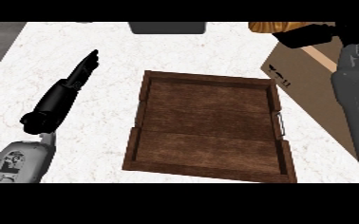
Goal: Pick the croissant from the tray and place it in the cardboard box
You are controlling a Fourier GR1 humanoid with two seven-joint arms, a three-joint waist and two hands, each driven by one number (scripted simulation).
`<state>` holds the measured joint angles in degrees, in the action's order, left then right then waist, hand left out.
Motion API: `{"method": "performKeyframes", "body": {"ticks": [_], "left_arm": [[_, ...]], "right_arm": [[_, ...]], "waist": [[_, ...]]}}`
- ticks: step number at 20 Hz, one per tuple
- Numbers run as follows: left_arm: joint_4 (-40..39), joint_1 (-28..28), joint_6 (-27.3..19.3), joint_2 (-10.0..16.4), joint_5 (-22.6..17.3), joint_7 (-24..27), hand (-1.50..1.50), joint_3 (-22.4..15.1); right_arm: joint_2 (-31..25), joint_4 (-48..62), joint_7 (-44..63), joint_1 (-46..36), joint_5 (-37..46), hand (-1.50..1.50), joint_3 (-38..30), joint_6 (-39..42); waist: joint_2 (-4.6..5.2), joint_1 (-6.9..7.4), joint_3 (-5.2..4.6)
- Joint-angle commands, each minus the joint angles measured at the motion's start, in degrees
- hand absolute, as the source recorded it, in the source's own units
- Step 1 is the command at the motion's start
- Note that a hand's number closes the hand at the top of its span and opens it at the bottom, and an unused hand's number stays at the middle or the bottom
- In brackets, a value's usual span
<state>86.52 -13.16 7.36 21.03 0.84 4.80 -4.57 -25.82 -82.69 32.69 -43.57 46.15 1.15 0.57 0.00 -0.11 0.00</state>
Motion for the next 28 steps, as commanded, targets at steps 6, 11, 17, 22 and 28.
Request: {"method": "performKeyframes", "body": {"ticks": [6, 11, 17, 22, 28], "left_arm": [[-1.1, 0.6, 1.1, -0.4, 0.9, 2.5, 0.0, 1.3], [3.0, 0.4, -1.8, -3.5, 3.3, -1.1, 0.0, -1.9], [1.0, 0.8, 0.9, -2.3, 2.5, 0.2, 0.0, -0.4], [3.9, 2.3, 2.5, -0.5, 0.7, -1.0, 0.0, 2.2], [2.2, -1.5, 0.8, -3.5, 3.0, -2.2, 0.0, 0.7]], "right_arm": [[-10.8, 18.3, -12.4, -1.8, -1.4, 1.5, -7.4, 4.3], [-15.2, 28.2, -15.5, -1.8, -5.8, 1.5, -8.9, 16.5], [-18.9, 38.7, -26.5, 0.8, -4.6, 1.5, -8.1, 19.8], [-19.7, 41.3, -30.3, 1.0, -6.2, -1.5, -7.9, 27.7], [-18.4, 47.8, -43.5, -2.6, -8.4, -1.5, -11.4, 21.1]], "waist": [[0.33, 0.77, -0.01], [0.5, 1.23, 0.04], [0.52, 1.15, 0.05], [0.07, 0.96, 0.01], [0.54, 1.53, 0.12]]}}
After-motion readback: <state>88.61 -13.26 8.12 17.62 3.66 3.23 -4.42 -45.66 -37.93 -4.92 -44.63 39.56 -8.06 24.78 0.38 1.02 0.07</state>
